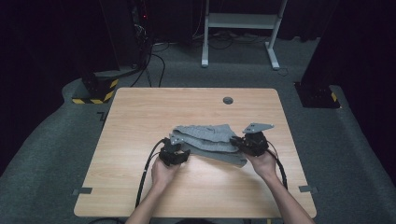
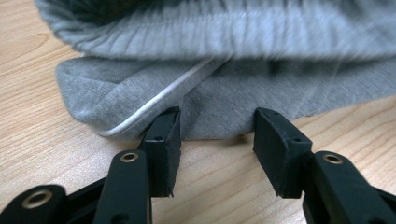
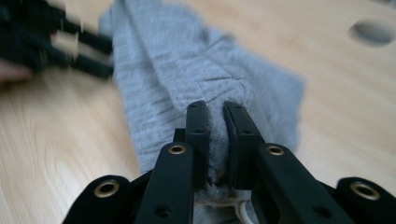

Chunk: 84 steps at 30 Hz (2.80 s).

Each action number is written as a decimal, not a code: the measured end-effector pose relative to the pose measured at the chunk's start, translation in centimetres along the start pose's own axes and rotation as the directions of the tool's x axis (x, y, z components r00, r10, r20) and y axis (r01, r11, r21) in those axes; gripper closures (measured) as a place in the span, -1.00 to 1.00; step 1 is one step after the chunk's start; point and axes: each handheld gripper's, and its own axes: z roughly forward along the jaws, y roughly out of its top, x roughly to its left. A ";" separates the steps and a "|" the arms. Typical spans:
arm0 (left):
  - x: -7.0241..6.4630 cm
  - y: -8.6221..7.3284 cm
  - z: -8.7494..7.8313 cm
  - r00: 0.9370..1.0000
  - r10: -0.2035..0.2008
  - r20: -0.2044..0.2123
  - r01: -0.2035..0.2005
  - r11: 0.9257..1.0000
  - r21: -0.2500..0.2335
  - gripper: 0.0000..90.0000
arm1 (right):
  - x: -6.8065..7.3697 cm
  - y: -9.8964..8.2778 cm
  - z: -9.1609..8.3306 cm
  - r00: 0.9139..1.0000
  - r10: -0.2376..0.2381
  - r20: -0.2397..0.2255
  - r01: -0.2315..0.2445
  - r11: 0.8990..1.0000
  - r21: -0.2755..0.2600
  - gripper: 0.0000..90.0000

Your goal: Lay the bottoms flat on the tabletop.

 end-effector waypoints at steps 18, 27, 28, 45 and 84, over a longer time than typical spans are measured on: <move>-1.5 1.3 1.1 0.999 0.034 -0.015 -0.034 0.999 0.008 -0.11 | 2.6 2.4 0.2 0.997 -0.065 -0.048 0.066 0.998 0.017 0.80; -0.7 1.2 1.0 0.999 0.049 -0.003 -0.049 0.999 0.013 0.75 | 1.1 2.1 -0.1 1.000 -0.011 -0.002 0.011 1.000 0.007 0.80; -0.7 1.2 1.0 0.999 0.049 -0.003 -0.049 0.999 0.013 0.79 | 0.4 2.0 -0.2 1.000 0.011 0.009 -0.011 1.000 0.001 0.80; 1.1 -3.4 -5.5 0.983 0.137 0.123 -0.144 0.988 0.051 1.00 | -6.0 0.6 -1.6 0.959 0.214 0.186 -0.216 0.976 -0.010 0.80; -4.1 5.6 -3.3 0.962 0.250 0.111 -0.239 0.966 -0.100 0.70 | 0.3 -7.1 1.6 0.992 0.024 0.125 -0.042 0.988 0.146 0.49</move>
